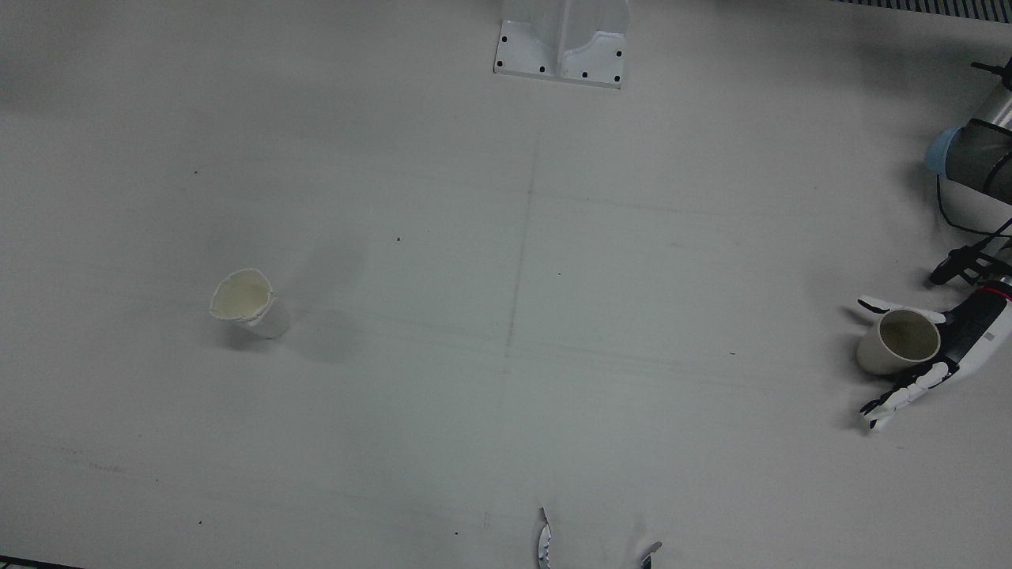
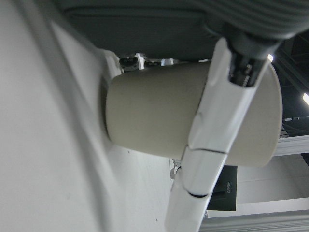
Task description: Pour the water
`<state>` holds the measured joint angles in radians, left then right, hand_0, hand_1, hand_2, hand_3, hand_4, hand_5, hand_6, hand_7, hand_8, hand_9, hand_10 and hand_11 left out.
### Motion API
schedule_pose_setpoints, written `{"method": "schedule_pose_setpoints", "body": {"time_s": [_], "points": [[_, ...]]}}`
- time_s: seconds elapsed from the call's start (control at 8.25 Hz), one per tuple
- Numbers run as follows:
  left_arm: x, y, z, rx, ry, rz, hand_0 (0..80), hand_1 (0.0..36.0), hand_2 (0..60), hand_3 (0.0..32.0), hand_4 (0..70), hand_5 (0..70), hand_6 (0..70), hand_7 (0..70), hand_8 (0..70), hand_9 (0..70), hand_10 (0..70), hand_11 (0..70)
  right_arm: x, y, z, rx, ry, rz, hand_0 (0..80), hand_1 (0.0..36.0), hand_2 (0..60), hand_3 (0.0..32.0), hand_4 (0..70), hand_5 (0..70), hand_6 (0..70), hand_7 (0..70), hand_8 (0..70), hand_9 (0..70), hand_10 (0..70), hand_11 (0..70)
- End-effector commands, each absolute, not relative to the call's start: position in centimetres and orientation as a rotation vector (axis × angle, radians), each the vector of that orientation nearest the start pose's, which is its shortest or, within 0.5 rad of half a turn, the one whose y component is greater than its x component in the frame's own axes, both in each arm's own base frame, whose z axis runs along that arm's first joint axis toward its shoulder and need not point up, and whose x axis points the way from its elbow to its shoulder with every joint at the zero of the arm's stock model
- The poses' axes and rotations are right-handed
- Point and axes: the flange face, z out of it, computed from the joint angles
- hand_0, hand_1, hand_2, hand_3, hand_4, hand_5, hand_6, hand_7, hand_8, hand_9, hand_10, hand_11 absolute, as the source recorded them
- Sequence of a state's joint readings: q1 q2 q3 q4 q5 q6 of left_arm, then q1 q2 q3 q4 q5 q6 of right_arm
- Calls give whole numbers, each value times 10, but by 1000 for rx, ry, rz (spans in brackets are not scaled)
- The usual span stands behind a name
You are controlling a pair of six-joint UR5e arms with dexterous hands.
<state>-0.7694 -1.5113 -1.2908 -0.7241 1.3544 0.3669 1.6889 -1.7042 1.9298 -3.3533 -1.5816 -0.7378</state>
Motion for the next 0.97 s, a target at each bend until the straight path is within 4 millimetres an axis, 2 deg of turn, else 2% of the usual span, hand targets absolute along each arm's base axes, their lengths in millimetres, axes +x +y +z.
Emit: {"method": "schedule_pose_setpoints", "body": {"time_s": [0.0,0.12,0.24,0.36,0.48,0.61,0.73,0.85], "points": [[227,-437,779,-343,2230,-1443,800,360,0,90,147,60,82,106,65,24,57,134,182,-408,595,-1080,2381,-2453,391,80,148,268,0,44,99,102,99,119,0,0],[228,-438,779,-347,2232,-1444,800,360,0,72,139,171,86,110,72,27,55,132,182,-408,595,-1078,2381,-2453,389,80,150,264,0,44,98,101,99,120,0,0],[227,-438,779,-349,2233,-1446,800,360,0,14,130,431,88,110,77,28,57,134,182,-408,595,-1080,2381,-2453,390,80,146,264,0,44,97,100,99,119,0,0],[227,-438,779,-358,2232,-1450,800,360,0,0,207,700,106,116,85,36,69,149,182,-408,595,-1080,2381,-2453,389,79,146,268,0,44,96,99,99,118,0,0],[227,-438,780,-361,2224,-1461,800,360,0,0,330,700,123,121,92,36,77,156,182,-408,596,-1078,2381,-2453,389,79,146,274,0,44,95,99,97,116,0,0],[226,-438,779,-359,2222,-1466,800,360,100,0,579,700,151,152,102,29,86,163,182,-408,599,-1073,2375,-2461,388,79,145,274,0,44,95,100,98,118,0,0],[223,-440,778,-377,2227,-1483,800,360,492,0,700,700,203,193,127,53,99,174,182,-407,601,-1070,2371,-2468,388,80,146,276,0,44,93,97,96,115,0,0],[213,-445,774,-393,2241,-1511,800,360,600,0,700,700,244,202,144,73,112,191,182,-408,600,-1074,2374,-2464,389,80,144,276,0,43,90,92,94,111,0,0]]}}
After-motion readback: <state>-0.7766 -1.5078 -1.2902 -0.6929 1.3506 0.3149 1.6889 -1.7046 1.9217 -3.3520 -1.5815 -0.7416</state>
